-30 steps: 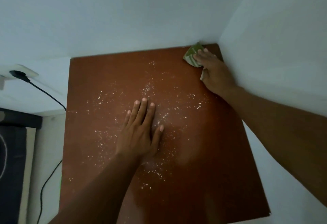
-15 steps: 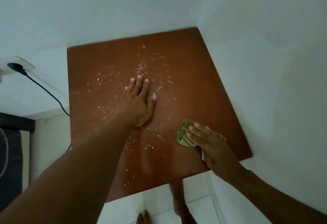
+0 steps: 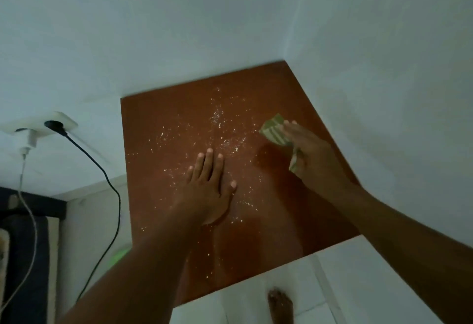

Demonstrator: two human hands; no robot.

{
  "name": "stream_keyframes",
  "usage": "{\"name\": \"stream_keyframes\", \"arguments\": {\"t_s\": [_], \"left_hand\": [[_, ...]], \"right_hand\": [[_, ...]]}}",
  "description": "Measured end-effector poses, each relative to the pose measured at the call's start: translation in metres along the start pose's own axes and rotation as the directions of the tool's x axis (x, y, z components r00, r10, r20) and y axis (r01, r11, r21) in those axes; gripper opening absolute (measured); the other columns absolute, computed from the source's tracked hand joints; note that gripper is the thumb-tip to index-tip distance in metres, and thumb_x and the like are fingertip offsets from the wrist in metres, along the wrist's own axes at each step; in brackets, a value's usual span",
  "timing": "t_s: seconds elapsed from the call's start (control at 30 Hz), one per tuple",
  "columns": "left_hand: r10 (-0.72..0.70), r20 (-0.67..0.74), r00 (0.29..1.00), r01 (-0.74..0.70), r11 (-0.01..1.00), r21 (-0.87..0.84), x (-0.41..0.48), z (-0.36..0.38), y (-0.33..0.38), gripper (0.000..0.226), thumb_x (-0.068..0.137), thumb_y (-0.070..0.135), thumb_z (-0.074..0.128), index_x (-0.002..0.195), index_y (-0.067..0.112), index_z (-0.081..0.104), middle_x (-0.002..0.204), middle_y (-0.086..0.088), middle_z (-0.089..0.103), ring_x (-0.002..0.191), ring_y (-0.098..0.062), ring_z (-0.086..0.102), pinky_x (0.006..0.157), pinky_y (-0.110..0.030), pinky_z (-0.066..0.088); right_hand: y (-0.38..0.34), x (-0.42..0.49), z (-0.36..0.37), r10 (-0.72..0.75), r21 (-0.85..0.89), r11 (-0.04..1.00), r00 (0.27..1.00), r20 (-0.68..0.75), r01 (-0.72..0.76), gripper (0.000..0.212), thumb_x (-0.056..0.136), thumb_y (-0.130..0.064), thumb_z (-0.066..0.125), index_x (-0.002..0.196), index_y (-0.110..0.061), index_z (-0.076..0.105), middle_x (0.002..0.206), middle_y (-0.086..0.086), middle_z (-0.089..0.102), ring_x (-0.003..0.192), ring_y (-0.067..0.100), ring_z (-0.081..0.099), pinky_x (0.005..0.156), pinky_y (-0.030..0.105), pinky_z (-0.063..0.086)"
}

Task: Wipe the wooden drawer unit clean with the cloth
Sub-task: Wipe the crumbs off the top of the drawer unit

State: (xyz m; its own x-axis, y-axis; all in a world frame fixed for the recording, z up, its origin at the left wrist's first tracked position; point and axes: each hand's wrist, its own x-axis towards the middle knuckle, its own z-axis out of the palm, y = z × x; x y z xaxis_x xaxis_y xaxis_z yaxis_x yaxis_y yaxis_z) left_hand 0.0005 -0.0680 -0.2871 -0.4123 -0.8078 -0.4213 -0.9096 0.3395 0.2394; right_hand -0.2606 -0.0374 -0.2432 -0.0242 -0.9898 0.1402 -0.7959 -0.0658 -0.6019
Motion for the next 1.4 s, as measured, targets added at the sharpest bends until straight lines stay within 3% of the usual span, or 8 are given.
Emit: {"name": "stream_keyframes", "arguments": {"t_s": [0.13,0.33,0.5,0.73,1.1,1.27,1.33,1.4], "left_hand": [[-0.04,0.033,0.999,0.038,0.999,0.033,0.003,0.008,0.002,0.08,0.097,0.067,0.007,0.149,0.023,-0.036,0.154,-0.003,-0.048,0.141,-0.023,-0.044,0.122,-0.047,-0.018],[-0.056,0.018,0.998,0.056,0.998,0.008,0.003,0.008,0.003,0.08,0.098,0.066,0.01,0.149,0.026,-0.037,0.153,0.0,-0.05,0.139,-0.021,-0.048,0.121,-0.046,-0.019],[-0.068,-0.019,0.998,0.068,0.998,0.012,0.003,0.008,0.002,0.08,0.097,0.069,0.009,0.149,0.029,-0.037,0.154,0.002,-0.049,0.14,-0.02,-0.047,0.12,-0.043,-0.02],[-0.067,-0.009,0.998,0.068,0.998,0.011,0.003,0.009,0.001,0.08,0.097,0.069,0.01,0.15,0.029,-0.035,0.156,0.001,-0.046,0.142,-0.021,-0.045,0.121,-0.045,-0.018],[-0.026,0.03,0.999,0.026,1.0,0.016,0.006,0.009,-0.004,0.073,0.101,0.06,0.008,0.151,0.026,-0.033,0.156,-0.003,-0.045,0.142,-0.025,-0.043,0.122,-0.048,-0.017],[-0.01,0.027,1.0,0.01,1.0,0.011,0.006,0.006,-0.005,0.074,0.101,0.06,0.011,0.153,0.026,-0.03,0.158,-0.003,-0.042,0.143,-0.025,-0.041,0.122,-0.05,-0.016],[0.027,0.011,1.0,-0.027,1.0,0.01,0.001,0.004,-0.009,0.075,0.102,0.06,0.013,0.154,0.026,-0.027,0.159,-0.004,-0.04,0.144,-0.024,-0.039,0.123,-0.048,-0.015],[0.052,-0.048,0.997,-0.05,0.998,0.035,-0.007,0.003,-0.024,0.074,0.101,0.06,0.012,0.156,0.025,-0.024,0.161,-0.006,-0.035,0.147,-0.024,-0.035,0.123,-0.044,-0.014]], "right_hand": [[0.011,0.13,0.032,0.082,-0.103,0.992,0.995,0.064,-0.075,0.08,0.071,0.018,0.065,0.145,-0.01,0.051,0.152,0.011,0.047,0.145,0.027,0.04,0.121,0.042,0.033],[0.016,0.215,0.056,0.019,-0.208,0.977,0.945,0.328,0.052,0.044,0.107,-0.024,0.037,0.149,-0.012,0.041,0.161,0.011,0.032,0.153,0.03,0.019,0.125,0.047,0.014],[0.028,0.224,0.082,-0.03,-0.381,0.9,0.902,0.431,0.212,0.057,0.108,-0.035,0.024,0.16,-0.016,0.01,0.169,0.004,0.001,0.156,0.023,-0.006,0.126,0.049,0.006],[0.026,0.155,0.085,-0.109,-0.452,0.84,0.91,0.401,0.3,0.065,0.105,-0.049,0.012,0.16,-0.016,0.004,0.169,0.004,-0.002,0.156,0.022,-0.006,0.127,0.048,0.007],[0.002,-0.123,0.057,-0.329,-0.179,0.888,0.857,0.397,0.423,0.048,0.097,-0.018,0.049,0.145,-0.011,0.047,0.153,0.009,0.046,0.145,0.025,0.039,0.115,0.043,0.04],[-0.034,-0.197,0.043,-0.425,0.028,0.878,0.752,0.503,0.478,0.033,0.101,-0.032,0.047,0.132,-0.026,0.057,0.134,-0.01,0.064,0.129,0.005,0.056,0.106,0.028,0.05],[-0.044,-0.18,0.032,-0.427,0.02,0.884,0.791,0.438,0.466,0.025,0.101,-0.039,0.048,0.12,-0.039,0.064,0.122,-0.024,0.068,0.117,-0.002,0.063,0.1,0.029,0.055],[-0.051,-0.133,0.012,-0.354,-0.067,0.914,0.867,0.35,0.4,0.029,0.104,-0.038,0.046,0.12,-0.028,0.069,0.119,-0.012,0.073,0.112,0.007,0.068,0.1,0.031,0.055]]}}
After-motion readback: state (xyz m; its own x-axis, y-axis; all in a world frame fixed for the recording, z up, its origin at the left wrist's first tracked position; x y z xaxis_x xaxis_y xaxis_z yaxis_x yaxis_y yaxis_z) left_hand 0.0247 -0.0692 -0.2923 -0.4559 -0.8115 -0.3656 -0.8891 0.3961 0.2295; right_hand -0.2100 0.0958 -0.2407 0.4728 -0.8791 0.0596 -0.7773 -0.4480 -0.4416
